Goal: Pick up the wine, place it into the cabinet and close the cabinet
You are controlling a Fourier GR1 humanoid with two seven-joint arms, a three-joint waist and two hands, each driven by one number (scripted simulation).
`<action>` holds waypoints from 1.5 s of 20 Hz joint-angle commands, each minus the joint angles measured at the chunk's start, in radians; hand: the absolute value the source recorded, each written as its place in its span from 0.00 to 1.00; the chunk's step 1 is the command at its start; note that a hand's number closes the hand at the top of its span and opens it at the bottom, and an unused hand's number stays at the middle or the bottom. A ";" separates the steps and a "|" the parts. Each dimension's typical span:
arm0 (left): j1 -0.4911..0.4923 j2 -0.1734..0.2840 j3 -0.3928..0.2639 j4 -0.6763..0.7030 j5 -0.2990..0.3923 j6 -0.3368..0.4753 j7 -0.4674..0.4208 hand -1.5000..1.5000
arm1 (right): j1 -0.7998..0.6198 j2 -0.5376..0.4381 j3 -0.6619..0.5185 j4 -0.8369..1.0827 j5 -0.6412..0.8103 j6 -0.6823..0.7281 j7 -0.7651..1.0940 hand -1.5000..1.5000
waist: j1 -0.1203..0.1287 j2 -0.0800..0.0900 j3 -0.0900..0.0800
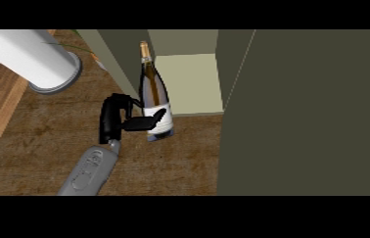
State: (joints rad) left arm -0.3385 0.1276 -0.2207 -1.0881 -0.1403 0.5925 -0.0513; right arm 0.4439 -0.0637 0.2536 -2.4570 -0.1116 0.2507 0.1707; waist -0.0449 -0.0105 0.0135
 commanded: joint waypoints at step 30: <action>-0.296 -0.063 0.013 0.268 -0.136 0.124 0.023 1.00 | 0.044 -0.005 0.036 -0.019 -0.080 0.074 -0.014 0.00 | -0.102 0.037 -0.012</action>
State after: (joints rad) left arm -0.3944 0.1204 -0.1638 -0.9814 -0.2194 0.7518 -0.0958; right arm 0.4716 -0.0576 0.2875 -2.4432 -0.1346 0.3107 0.1404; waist -0.0967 -0.0048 0.0163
